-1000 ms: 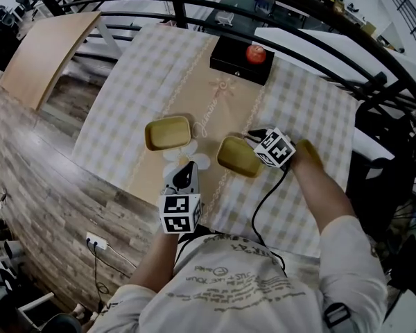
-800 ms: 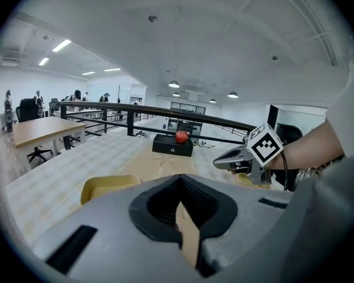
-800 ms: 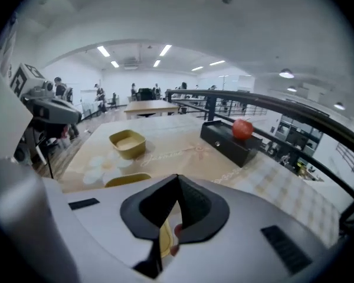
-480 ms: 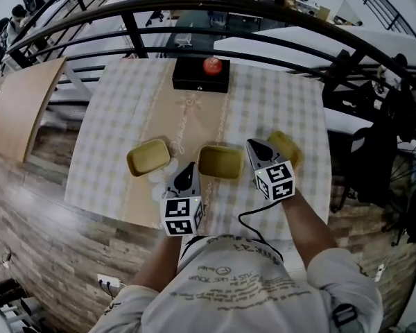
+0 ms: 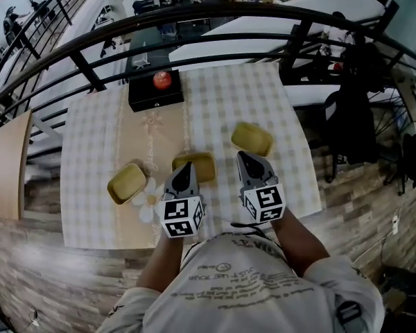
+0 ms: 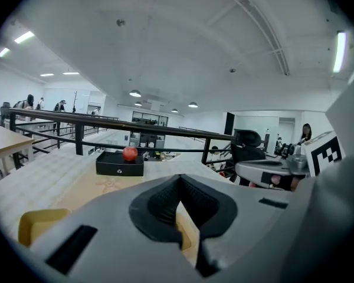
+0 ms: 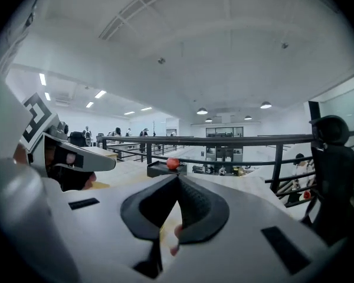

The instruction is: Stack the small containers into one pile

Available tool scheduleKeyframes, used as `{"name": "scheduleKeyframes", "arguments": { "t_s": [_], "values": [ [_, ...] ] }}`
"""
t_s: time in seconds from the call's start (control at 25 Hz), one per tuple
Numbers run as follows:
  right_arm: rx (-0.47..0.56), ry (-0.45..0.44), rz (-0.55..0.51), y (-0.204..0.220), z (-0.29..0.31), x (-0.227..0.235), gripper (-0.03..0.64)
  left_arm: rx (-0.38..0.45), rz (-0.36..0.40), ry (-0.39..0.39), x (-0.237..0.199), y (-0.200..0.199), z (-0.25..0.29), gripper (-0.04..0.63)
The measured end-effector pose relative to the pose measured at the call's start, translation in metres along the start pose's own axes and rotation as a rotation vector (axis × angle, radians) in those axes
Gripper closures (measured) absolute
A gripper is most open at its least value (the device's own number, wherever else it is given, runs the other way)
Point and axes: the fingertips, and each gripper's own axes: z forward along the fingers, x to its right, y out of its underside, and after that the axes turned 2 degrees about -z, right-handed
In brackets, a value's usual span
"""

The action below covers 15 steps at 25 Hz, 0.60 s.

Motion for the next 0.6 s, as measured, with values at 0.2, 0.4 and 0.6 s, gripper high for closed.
{"name": "scheduleKeyframes", "arguments": {
  "t_s": [0.2,0.4,0.6],
  "values": [
    [-0.003,0.077,0.063,0.010,-0.017,0.031,0.614,-0.013,0.031,0.066,0.028,-0.001,0.015,0.592],
    [-0.094,0.105,0.090,0.046,-0.023,0.064,0.614,-0.039,0.029,0.114,0.044,0.003,0.030,0.592],
    [-0.273,-0.017,0.008,0.094,-0.010,0.075,0.525,-0.067,0.045,0.114,0.049,0.008,0.038,0.592]
  ]
}}
